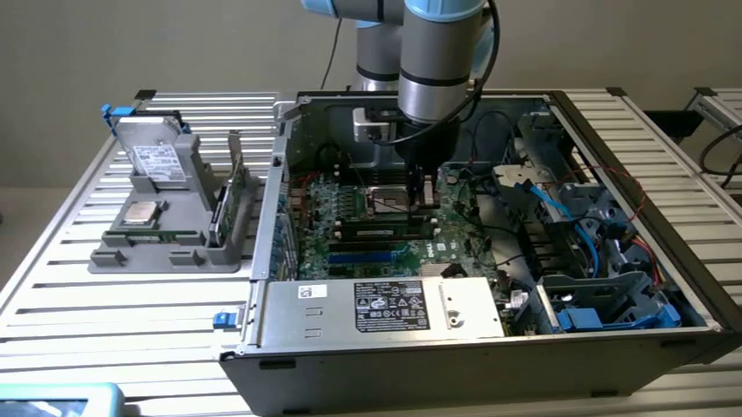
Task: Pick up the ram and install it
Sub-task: 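Press down the ram until it locks into place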
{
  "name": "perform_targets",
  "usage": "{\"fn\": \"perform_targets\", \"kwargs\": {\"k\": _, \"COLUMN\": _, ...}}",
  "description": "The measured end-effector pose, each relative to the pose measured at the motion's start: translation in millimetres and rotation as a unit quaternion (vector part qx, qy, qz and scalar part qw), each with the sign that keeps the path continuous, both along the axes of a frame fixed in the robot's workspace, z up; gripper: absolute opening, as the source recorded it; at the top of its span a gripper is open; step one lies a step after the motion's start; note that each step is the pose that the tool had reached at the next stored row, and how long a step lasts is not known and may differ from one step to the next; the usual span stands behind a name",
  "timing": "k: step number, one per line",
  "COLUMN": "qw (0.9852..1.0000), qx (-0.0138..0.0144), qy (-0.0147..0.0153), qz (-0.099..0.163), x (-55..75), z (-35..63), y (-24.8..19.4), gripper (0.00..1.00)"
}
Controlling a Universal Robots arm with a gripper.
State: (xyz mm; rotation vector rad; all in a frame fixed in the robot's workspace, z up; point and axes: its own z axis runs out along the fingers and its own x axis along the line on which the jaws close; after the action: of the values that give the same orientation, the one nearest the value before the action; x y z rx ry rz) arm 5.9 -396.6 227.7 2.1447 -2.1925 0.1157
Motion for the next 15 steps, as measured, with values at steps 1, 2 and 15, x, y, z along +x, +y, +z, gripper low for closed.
{"fn": "perform_targets", "kwargs": {"k": 1, "qw": 1.0, "qx": 0.0, "qy": 0.0, "qz": 0.0, "x": 0.0, "z": 0.0, "y": -0.1, "gripper": 0.11}}
{"fn": "perform_targets", "kwargs": {"k": 2, "qw": 1.0, "qx": 0.0, "qy": 0.0, "qz": 0.0, "x": 0.0, "z": 0.0, "y": -0.4, "gripper": 0.11}}
{"fn": "perform_targets", "kwargs": {"k": 15, "qw": 1.0, "qx": -0.0002, "qy": 0.0001, "qz": -0.003, "x": 0.0, "z": -2.7, "y": -1.0, "gripper": 0.11}}
